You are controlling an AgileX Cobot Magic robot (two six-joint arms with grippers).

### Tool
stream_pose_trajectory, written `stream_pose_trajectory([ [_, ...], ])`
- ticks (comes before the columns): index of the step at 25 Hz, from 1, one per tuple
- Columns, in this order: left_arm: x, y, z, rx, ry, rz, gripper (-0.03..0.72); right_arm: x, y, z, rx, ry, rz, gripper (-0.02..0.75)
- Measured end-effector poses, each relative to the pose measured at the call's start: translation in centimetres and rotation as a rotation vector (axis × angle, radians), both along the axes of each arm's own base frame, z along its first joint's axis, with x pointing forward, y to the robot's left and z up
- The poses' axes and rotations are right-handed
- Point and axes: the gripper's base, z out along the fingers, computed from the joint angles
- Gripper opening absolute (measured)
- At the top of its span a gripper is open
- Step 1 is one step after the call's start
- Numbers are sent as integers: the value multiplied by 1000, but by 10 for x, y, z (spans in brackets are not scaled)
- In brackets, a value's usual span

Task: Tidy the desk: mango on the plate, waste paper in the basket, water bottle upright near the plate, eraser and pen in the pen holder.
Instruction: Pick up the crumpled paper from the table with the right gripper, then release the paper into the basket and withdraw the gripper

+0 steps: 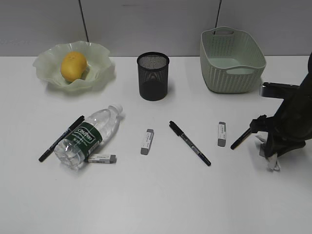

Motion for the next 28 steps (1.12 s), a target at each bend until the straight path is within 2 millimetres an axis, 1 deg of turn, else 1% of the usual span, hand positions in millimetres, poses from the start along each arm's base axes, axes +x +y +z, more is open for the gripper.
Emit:
stream_pose_trajectory([
  [5, 0, 0, 0, 0, 0, 0, 497, -2, 0, 2, 0, 33, 28, 107],
  [7, 0, 0, 0, 0, 0, 0, 497, -4, 0, 7, 2, 41, 31, 104],
  [9, 0, 0, 0, 0, 0, 0, 497, -1, 1, 21, 6, 7, 32, 101],
  [12, 0, 0, 0, 0, 0, 0, 497, 9, 2, 55, 18, -104, 34, 101],
  [14, 0, 0, 0, 0, 0, 0, 496, 20, 4, 80, 38, -195, 26, 101],
  [15, 0, 0, 0, 0, 0, 0, 496, 26, 5, 90, 47, -234, 22, 101],
  [18, 0, 0, 0, -1, 0, 0, 496, 49, 9, 122, 80, -388, 4, 101],
  [21, 0, 0, 0, -1, 0, 0, 496, 72, 11, 145, 98, -529, -11, 101],
  [23, 0, 0, 0, -1, 0, 0, 496, 87, 12, 152, 108, -606, -22, 101],
  [25, 0, 0, 0, -1, 0, 0, 496, 102, 14, 155, 115, -661, -32, 99],
  [28, 0, 0, 0, -1, 0, 0, 496, 124, 15, 142, 116, -709, -46, 99],
])
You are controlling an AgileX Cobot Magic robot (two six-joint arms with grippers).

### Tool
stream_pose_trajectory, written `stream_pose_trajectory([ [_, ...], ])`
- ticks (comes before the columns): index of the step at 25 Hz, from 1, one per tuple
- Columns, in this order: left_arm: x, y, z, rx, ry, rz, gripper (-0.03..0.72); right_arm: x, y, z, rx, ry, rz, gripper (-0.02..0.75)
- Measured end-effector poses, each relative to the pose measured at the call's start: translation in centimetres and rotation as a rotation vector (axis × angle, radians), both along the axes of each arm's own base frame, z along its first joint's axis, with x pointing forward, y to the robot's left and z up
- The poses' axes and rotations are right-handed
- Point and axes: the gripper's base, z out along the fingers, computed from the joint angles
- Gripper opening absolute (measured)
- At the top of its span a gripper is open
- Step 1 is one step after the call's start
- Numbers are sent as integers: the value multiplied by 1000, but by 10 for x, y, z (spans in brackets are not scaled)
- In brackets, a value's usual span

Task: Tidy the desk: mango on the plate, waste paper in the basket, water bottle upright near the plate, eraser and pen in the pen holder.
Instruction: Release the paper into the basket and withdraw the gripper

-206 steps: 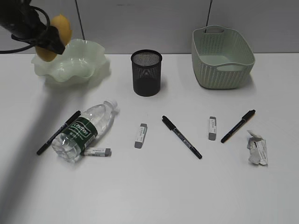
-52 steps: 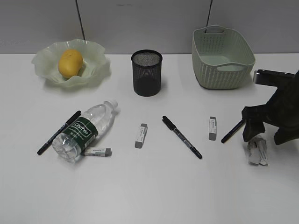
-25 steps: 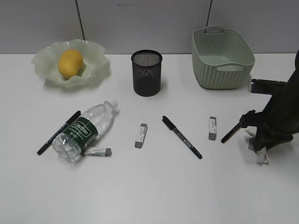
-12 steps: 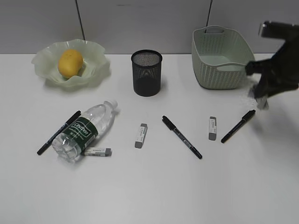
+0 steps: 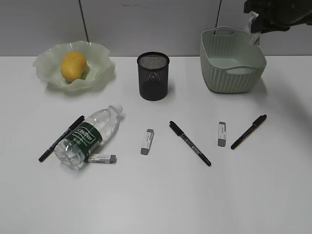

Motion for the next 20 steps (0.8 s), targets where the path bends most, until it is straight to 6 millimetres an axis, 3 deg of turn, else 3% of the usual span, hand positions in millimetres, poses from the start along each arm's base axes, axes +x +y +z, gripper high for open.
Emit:
stream_pose_trajectory([
  [4, 0, 0, 0, 0, 0, 0, 496, 23, 1, -26, -2, -20, -15, 104],
  [6, 0, 0, 0, 0, 0, 0, 496, 30, 2, -43, -4, -6, -19, 153],
  [8, 0, 0, 0, 0, 0, 0, 496, 33, 2, -54, -6, 3, -23, 273],
  [11, 0, 0, 0, 0, 0, 0, 496, 35, 2, -58, -8, 0, -21, 526],
  [13, 0, 0, 0, 0, 0, 0, 496, 36, 3, -56, -9, -5, -20, 608],
  [16, 0, 0, 0, 0, 0, 0, 496, 37, 4, -50, -15, 16, 0, 619],
  [20, 0, 0, 0, 0, 0, 0, 496, 36, 7, -32, -37, 103, 67, 556],
])
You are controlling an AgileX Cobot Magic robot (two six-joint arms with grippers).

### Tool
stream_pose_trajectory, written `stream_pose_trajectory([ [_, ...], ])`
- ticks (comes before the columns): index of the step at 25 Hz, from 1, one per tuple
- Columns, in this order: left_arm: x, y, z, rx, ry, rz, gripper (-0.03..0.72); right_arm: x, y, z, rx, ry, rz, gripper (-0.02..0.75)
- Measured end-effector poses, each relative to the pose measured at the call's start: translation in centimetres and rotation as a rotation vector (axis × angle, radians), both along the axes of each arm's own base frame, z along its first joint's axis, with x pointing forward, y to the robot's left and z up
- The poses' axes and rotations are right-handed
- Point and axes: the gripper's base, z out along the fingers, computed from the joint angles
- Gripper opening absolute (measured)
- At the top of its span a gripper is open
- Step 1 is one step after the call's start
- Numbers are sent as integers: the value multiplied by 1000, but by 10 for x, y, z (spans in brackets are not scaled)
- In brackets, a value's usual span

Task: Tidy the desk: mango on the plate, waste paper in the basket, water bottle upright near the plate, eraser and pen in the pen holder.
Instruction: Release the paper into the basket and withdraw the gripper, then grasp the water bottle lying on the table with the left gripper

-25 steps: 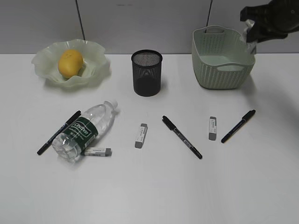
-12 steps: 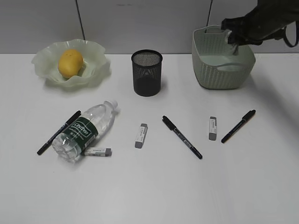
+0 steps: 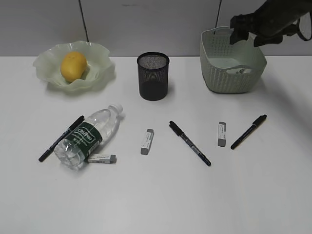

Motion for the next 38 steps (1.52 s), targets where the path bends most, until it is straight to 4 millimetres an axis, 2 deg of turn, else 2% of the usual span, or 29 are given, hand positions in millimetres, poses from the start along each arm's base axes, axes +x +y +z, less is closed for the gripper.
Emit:
stream_pose_trajectory([
  [5, 0, 0, 0, 0, 0, 0, 496, -9, 4, 29, -13, 168, 83, 534],
  [10, 0, 0, 0, 0, 0, 0, 496, -23, 4, 46, -37, 317, 142, 531],
  [15, 0, 0, 0, 0, 0, 0, 496, -34, -3, 66, -101, 302, 131, 531],
  [20, 0, 0, 0, 0, 0, 0, 496, -61, -10, 102, -131, 247, 109, 530],
  [24, 0, 0, 0, 0, 0, 0, 496, -100, -14, 122, -130, 240, 106, 530],
  [30, 0, 0, 0, 0, 0, 0, 480, -186, -25, 130, -131, 254, 103, 530],
  [38, 0, 0, 0, 0, 0, 0, 477, -294, -38, 136, -107, 1, 67, 530],
])
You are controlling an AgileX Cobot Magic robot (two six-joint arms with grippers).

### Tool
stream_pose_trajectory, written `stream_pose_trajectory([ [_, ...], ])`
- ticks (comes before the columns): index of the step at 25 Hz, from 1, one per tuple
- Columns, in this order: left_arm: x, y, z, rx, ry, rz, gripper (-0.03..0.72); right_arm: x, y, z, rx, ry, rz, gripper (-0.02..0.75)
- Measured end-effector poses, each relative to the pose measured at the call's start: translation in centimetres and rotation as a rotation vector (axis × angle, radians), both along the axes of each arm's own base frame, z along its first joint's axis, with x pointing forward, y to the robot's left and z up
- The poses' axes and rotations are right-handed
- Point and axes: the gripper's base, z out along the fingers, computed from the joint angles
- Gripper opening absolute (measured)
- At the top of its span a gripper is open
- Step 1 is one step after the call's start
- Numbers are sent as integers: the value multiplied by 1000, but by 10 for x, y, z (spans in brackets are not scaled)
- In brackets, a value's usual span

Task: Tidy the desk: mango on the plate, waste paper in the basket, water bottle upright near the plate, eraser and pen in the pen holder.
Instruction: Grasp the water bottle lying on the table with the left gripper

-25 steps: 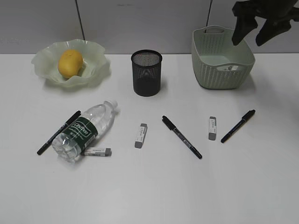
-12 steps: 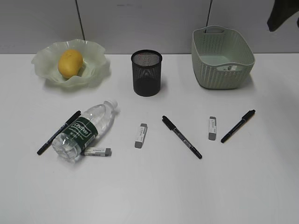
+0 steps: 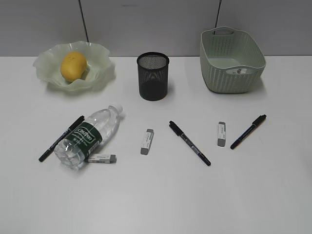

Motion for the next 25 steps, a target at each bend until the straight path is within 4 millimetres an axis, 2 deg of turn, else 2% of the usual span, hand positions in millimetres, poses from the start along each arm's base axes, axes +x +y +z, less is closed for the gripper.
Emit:
stream_pose_trajectory([
  [5, 0, 0, 0, 0, 1, 0, 476, -60, -8, -9, 16, -134, -8, 530],
  [14, 0, 0, 0, 0, 1, 0, 475, -134, -17, -52, 37, -299, -16, 530],
  [18, 0, 0, 0, 0, 1, 0, 475, -154, -19, -62, 47, -379, -16, 530],
  [25, 0, 0, 0, 0, 2, 0, 475, -160, -20, -64, 52, -412, -16, 530],
])
